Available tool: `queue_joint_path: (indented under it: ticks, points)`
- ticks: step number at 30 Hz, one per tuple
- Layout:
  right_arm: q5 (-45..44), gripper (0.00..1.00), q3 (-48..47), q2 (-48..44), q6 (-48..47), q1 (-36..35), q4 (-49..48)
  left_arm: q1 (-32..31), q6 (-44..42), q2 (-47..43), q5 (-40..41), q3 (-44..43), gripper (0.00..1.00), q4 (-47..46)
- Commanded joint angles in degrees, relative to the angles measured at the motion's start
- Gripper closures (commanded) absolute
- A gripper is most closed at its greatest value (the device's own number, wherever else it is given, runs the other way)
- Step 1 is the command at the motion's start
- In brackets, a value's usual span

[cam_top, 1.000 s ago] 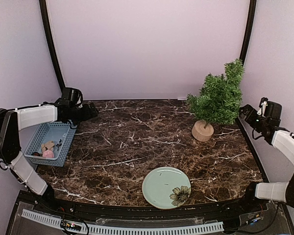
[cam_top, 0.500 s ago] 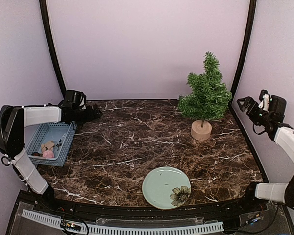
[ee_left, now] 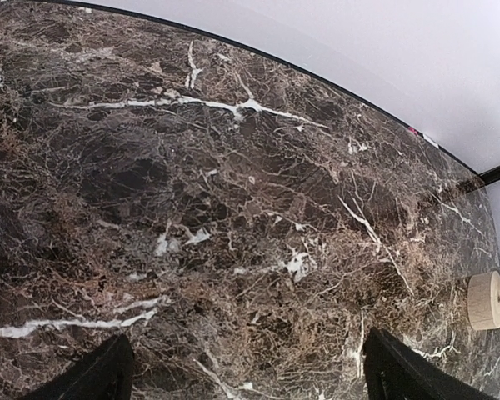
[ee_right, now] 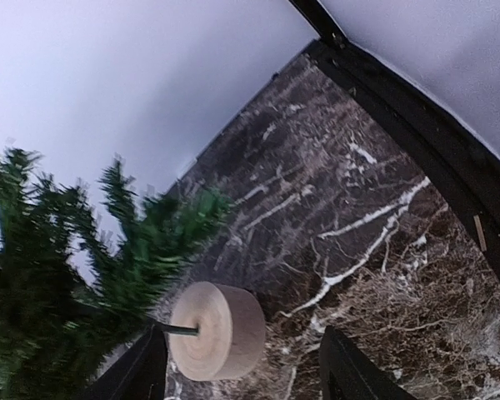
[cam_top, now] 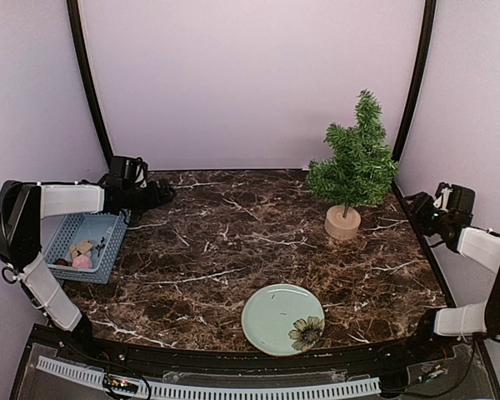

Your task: Decorate the small christmas tree

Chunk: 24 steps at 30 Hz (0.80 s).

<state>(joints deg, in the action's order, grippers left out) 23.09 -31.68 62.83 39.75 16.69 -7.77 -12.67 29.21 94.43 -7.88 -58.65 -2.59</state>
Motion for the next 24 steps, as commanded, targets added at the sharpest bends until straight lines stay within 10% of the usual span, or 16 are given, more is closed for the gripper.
queue_joint_path:
  ticks: [1,24]
  points:
    - [5.41,0.41,0.41,7.02,2.59,0.29,-11.73,-0.33,0.58,-3.84,-0.96,2.34,0.01,-2.0]
    - [9.3,0.51,-12.43,41.71,5.17,-13.28,-26.5,-0.25,2.26,-7.4,-0.45,5.85,0.01,-1.29]
